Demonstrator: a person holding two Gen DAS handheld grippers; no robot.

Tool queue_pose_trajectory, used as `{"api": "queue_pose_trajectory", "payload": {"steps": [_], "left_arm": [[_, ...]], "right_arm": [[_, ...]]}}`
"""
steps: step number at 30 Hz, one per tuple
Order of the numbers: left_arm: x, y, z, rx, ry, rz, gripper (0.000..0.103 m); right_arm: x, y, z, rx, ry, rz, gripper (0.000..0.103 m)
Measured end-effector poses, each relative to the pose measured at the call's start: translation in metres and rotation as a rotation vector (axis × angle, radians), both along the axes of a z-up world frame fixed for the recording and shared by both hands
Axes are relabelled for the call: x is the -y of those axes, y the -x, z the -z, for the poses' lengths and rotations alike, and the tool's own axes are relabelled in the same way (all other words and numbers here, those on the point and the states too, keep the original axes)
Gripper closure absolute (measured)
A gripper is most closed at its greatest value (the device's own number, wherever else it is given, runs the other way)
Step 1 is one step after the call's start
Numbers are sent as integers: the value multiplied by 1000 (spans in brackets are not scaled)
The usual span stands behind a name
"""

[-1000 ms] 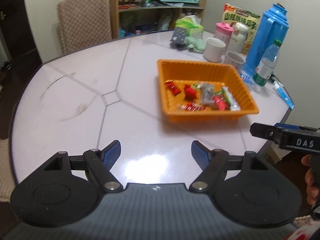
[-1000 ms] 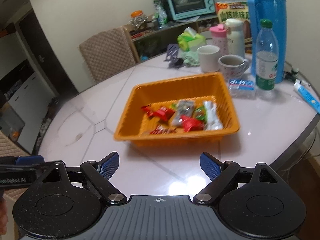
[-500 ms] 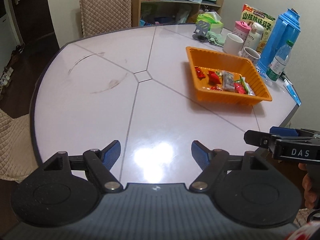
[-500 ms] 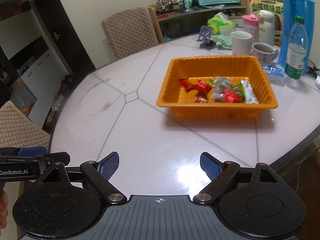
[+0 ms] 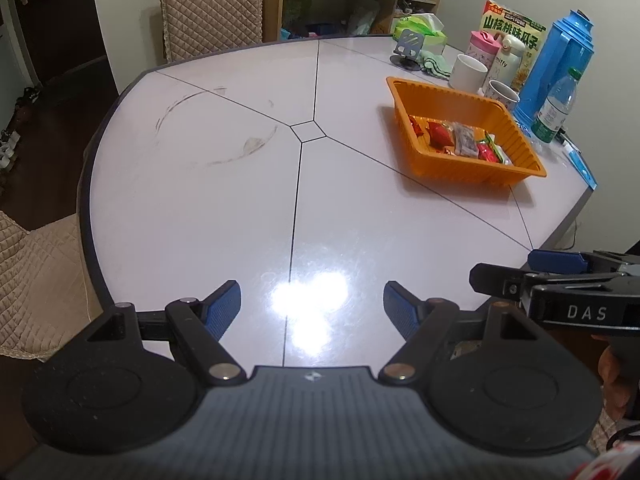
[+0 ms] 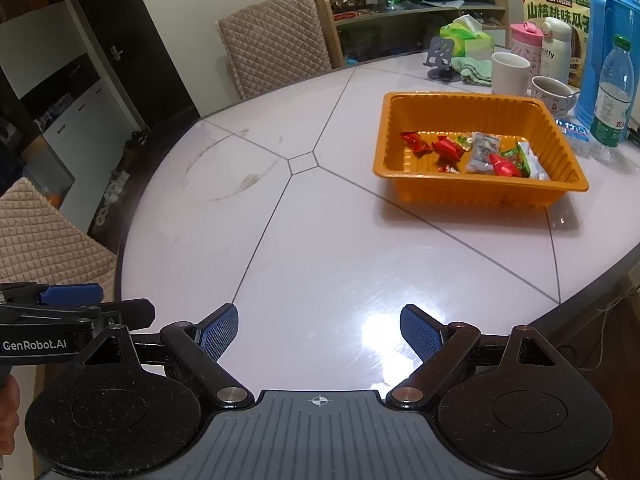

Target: Organize snacks

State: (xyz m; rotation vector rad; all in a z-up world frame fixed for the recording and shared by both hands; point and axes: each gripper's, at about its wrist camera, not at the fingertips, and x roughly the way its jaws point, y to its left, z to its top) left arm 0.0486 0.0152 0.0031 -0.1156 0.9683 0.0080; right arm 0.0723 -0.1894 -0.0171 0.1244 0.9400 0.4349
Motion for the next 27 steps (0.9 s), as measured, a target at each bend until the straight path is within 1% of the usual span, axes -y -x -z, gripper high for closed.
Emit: {"api": "queue_pose_trajectory", "payload": {"steps": [13,27], "left_arm": [[-17,8,4,-7,10,20,26],[-17,9,3,-2,15,25,26]], "right_arm": [[-17,12,1,-9,14,15,15],[-20,17,0,-3,16,24,15]]}}
